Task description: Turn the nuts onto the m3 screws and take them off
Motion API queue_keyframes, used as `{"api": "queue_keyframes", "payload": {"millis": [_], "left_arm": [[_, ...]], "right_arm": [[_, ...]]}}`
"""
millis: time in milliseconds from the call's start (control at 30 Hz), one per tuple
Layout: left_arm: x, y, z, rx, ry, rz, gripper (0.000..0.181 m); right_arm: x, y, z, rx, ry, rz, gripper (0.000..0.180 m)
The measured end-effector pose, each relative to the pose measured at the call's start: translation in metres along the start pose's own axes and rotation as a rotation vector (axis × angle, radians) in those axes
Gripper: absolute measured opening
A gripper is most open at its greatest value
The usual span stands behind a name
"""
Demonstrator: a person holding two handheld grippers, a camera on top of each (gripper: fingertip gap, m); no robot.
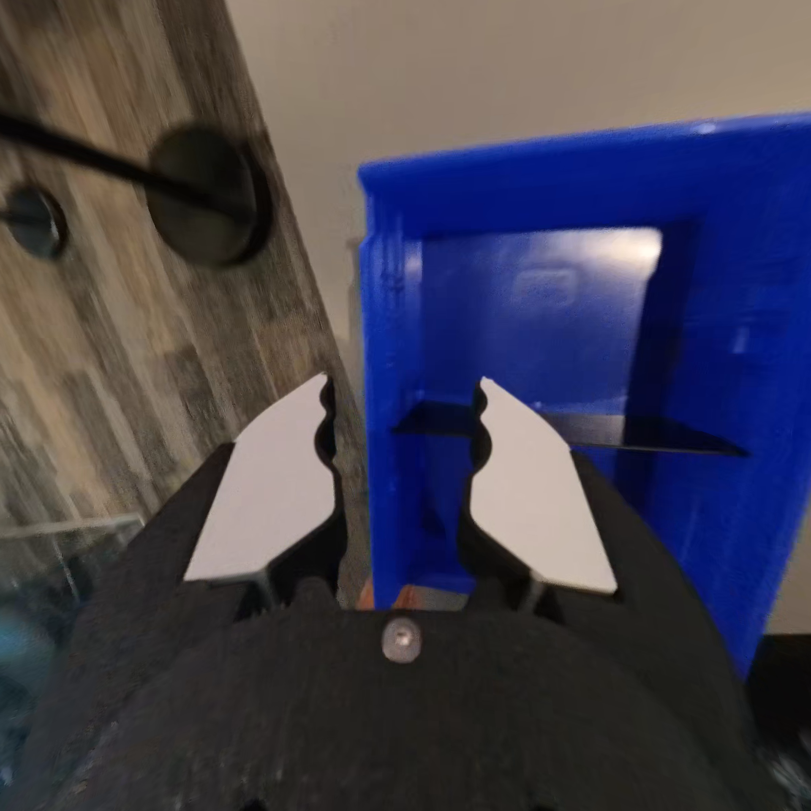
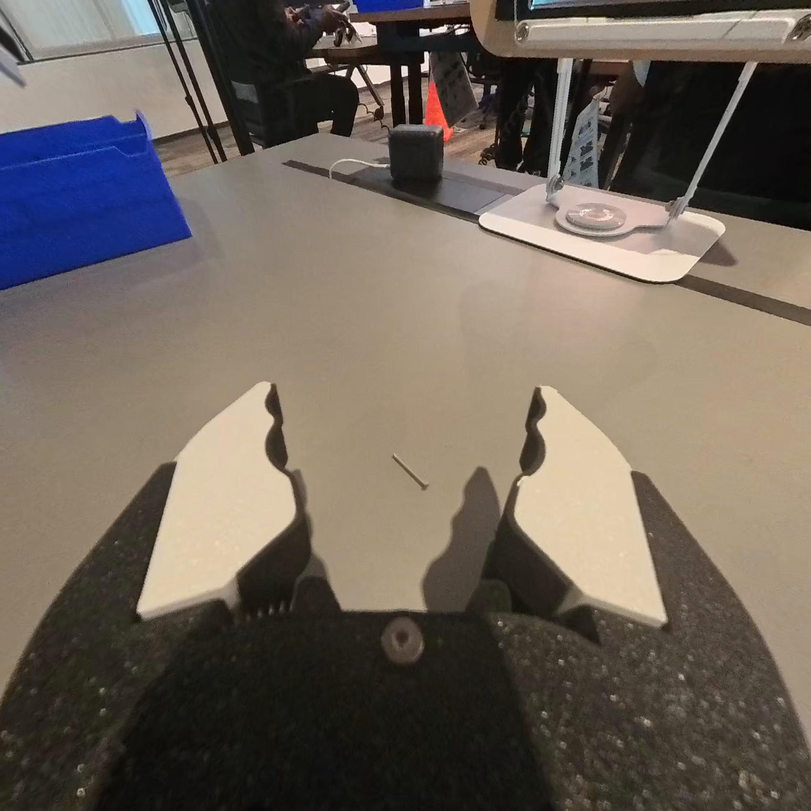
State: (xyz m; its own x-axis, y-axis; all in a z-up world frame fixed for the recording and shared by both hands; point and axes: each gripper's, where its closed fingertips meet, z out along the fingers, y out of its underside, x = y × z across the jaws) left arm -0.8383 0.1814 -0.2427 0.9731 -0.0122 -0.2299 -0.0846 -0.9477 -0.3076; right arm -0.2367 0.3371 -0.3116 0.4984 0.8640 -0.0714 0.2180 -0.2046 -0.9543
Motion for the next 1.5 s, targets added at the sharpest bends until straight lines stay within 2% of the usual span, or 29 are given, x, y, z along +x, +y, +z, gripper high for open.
{"api": "queue_keyframes", "payload": {"millis": [133, 300, 800, 967, 1133, 1300, 1400, 1500], "left_arm": [[-0.023, 0.031, 0.043, -0.207, 0.067, -0.107, 0.053], [-0.02, 0.036, 0.061, -0.229, 0.186, -0.124, 0.008], [-0.015, 0.056, 0.058, -0.317, 0.245, -0.401, 0.006], [-0.017, 0.066, 0.055, -0.303, 0.242, -0.433, 0.005], [-0.019, 0.065, 0.056, -0.255, 0.205, -0.373, 0.005], [-0.037, 0.046, 0.028, -0.092, 0.11, -0.296, 0.028], [-0.025, 0.024, -0.018, 0.121, 0.099, -0.108, 0.027], [0.024, 0.034, -0.057, 0.216, 0.11, 0.186, 0.024]], "right_arm": [[0.003, -0.001, -0.005, 0.005, 0.013, 0.008, 0.105], [0.01, -0.001, -0.011, 0.007, 0.031, 0.015, 0.105], [0.013, 0.002, -0.007, 0.014, 0.017, 0.03, 0.105], [0.009, 0.0, -0.006, 0.031, -0.004, 0.034, 0.105], [0.004, -0.003, -0.009, 0.044, -0.016, 0.03, 0.105], [0.005, -0.009, -0.017, 0.072, -0.005, 0.031, 0.106], [0.006, -0.01, -0.021, 0.079, 0.005, 0.032, 0.105], [0.008, -0.009, -0.022, 0.085, 0.017, 0.033, 0.105]]}}
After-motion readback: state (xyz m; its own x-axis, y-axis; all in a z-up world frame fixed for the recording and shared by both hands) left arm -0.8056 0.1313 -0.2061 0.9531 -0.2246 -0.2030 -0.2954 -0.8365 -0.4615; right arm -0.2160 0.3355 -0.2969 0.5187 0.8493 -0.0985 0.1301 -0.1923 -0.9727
